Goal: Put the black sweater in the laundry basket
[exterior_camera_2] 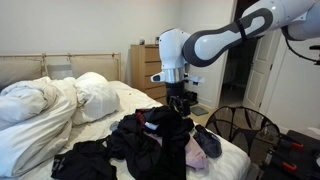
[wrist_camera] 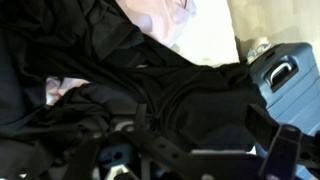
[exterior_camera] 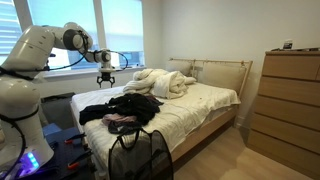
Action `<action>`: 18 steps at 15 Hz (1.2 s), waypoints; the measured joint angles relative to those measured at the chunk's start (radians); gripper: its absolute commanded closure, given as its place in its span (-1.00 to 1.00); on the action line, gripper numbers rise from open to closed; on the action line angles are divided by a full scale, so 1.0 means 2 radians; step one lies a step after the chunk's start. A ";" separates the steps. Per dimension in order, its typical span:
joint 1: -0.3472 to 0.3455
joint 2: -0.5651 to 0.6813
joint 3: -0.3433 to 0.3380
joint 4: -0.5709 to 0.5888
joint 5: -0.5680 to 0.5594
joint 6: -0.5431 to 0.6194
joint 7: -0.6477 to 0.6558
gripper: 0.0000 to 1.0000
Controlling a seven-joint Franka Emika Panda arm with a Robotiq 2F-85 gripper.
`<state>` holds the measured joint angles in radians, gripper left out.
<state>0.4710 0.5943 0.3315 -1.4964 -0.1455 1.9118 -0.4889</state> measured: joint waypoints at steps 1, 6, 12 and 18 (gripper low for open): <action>-0.005 0.004 0.005 -0.007 0.000 -0.009 -0.022 -1.00; -0.008 0.026 0.020 -0.033 -0.005 -0.052 -0.106 -1.00; -0.005 0.048 0.032 -0.057 -0.027 -0.064 -0.203 -1.00; -0.006 0.050 0.043 -0.066 -0.027 -0.043 -0.280 -1.00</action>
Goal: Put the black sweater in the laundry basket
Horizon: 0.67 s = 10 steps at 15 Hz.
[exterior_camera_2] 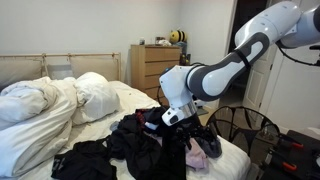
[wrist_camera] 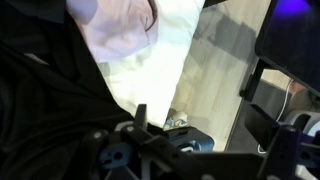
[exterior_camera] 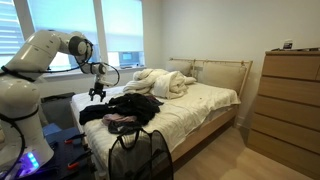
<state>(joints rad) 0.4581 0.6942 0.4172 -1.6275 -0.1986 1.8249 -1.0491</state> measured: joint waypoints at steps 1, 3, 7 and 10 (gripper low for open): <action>0.001 0.002 0.002 -0.004 0.001 0.016 -0.002 -1.00; 0.002 0.006 0.002 -0.005 0.001 0.019 -0.002 -1.00; 0.002 0.006 0.001 -0.004 0.001 0.019 -0.002 -1.00; 0.002 0.006 0.001 -0.004 0.001 0.019 -0.002 -1.00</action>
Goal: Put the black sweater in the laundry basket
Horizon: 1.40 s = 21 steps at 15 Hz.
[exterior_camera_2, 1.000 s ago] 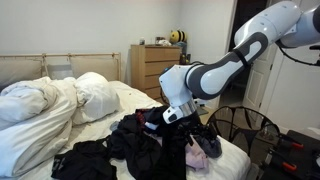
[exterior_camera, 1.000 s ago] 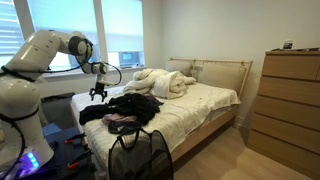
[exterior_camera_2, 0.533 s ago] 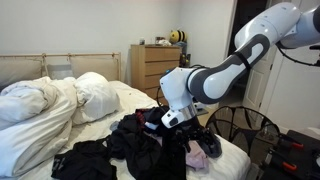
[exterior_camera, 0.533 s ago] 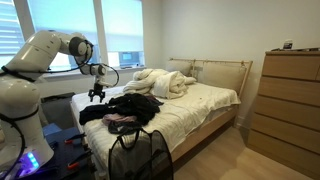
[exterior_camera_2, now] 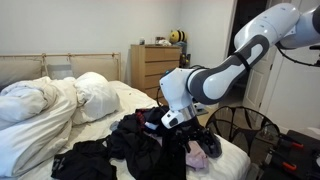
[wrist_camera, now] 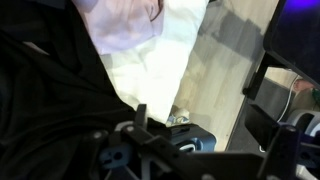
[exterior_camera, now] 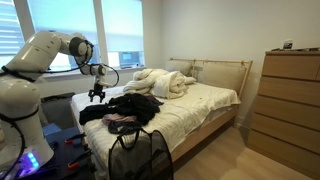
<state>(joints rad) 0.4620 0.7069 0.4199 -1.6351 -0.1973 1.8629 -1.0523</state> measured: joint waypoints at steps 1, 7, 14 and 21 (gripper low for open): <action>0.000 0.000 0.000 0.000 0.000 0.000 0.000 -1.00; 0.018 0.044 -0.002 0.040 -0.041 -0.019 -0.029 -1.00; 0.103 0.151 -0.040 0.189 -0.117 -0.026 -0.058 -1.00; 0.156 0.208 -0.067 0.292 -0.109 -0.008 -0.058 -1.00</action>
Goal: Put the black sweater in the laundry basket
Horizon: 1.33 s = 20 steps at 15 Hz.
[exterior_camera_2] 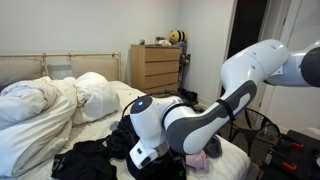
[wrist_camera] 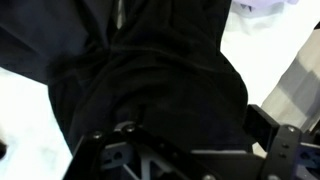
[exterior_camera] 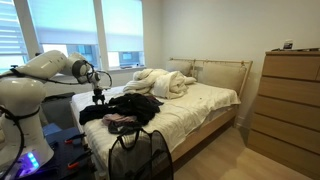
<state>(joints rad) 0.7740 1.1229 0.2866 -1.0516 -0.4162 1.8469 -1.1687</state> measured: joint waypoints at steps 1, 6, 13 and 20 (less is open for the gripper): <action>0.001 0.007 0.000 0.010 0.004 0.000 0.000 -1.00; -0.003 0.052 -0.002 0.055 0.029 0.008 -0.016 -1.00; -0.012 0.115 -0.003 0.122 0.073 0.015 -0.083 -0.47; -0.011 0.137 -0.005 0.173 0.089 0.004 -0.101 0.59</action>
<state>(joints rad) 0.7528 1.3967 0.2769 -0.7047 -0.2375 1.8540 -1.3714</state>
